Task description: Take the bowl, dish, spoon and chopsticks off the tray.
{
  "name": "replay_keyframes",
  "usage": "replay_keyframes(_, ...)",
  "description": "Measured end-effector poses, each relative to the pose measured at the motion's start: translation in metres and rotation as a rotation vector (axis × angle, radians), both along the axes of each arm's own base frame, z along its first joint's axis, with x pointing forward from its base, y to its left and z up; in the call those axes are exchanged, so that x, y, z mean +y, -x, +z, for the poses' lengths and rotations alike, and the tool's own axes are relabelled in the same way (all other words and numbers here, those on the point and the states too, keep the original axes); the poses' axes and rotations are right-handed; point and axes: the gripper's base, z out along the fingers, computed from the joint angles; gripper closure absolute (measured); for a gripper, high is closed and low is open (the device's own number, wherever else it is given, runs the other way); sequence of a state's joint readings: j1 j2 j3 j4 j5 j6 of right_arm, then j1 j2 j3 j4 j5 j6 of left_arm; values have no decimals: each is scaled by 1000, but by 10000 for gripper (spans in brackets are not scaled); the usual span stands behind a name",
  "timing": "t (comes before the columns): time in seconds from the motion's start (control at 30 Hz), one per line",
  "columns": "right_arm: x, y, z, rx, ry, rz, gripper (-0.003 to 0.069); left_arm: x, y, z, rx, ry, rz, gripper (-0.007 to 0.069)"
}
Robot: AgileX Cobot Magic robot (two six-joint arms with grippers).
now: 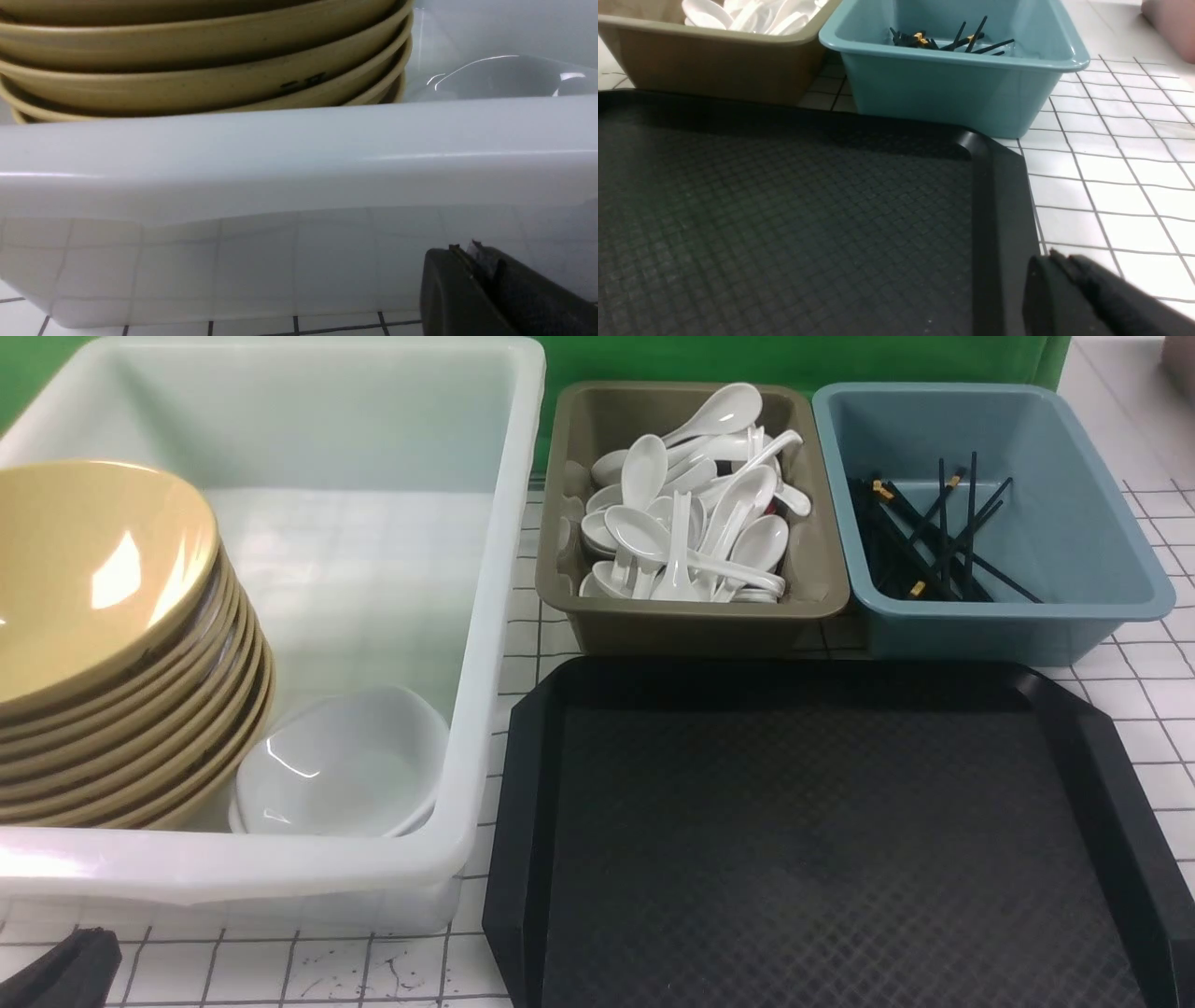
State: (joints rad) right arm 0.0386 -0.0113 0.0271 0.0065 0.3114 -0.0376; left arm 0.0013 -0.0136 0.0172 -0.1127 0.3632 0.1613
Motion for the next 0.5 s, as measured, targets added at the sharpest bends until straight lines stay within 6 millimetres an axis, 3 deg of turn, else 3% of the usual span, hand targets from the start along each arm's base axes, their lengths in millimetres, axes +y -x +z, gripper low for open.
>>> replay_keyframes(0.5,0,0,0,0,0,0,583,0,0,0,0,-2,3,636)
